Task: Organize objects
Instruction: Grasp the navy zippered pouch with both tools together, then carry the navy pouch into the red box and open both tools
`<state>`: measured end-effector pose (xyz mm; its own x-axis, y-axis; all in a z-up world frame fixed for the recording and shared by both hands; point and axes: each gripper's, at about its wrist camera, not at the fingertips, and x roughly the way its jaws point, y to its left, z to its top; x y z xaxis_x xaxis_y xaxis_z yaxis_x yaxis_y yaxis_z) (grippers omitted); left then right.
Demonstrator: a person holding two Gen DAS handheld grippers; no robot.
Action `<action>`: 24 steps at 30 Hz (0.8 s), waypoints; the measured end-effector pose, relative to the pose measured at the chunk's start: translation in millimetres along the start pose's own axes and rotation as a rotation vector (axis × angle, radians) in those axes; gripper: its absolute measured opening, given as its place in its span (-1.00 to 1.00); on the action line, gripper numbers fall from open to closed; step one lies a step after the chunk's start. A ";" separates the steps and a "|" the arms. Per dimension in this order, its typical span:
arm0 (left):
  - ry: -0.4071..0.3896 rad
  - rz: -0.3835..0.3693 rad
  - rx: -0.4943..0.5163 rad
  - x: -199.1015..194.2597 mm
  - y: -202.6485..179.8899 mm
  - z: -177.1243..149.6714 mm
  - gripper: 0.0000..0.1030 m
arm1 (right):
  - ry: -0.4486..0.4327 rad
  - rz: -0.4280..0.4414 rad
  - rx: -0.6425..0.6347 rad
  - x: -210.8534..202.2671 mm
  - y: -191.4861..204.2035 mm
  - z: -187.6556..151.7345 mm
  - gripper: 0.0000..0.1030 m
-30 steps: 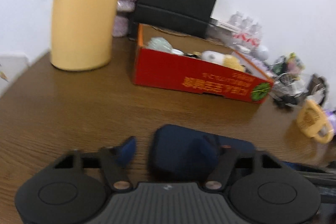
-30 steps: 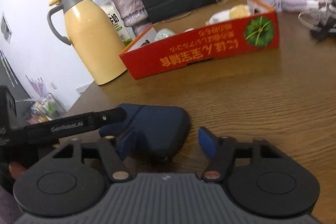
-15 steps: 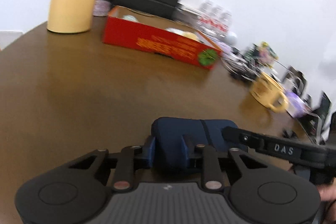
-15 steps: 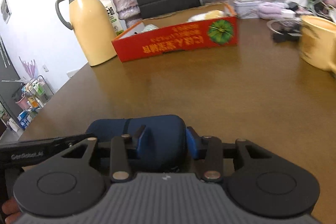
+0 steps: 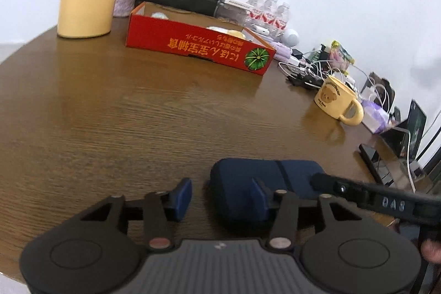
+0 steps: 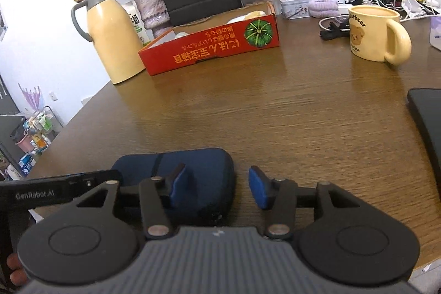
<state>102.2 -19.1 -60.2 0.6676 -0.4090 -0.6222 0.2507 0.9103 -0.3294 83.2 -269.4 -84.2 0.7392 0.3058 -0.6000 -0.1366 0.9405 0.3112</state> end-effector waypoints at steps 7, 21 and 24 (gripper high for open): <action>0.048 -0.053 0.000 10.0 0.5 13.9 -0.47 | 0.009 0.059 0.022 3.8 -3.3 2.1 -0.38; -0.204 -0.057 0.099 75.7 -7.5 231.6 -0.56 | -0.244 0.053 -0.091 63.4 6.7 210.1 -0.48; -0.164 -0.010 0.114 118.5 -1.0 291.2 -0.56 | -0.180 0.056 -0.076 117.7 -0.8 275.4 -0.48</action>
<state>385.2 -49.8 73.2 0.7674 -0.4105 -0.4925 0.3291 0.9114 -0.2469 351.9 -274.9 47.9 0.8343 0.3327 -0.4395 -0.2250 0.9334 0.2795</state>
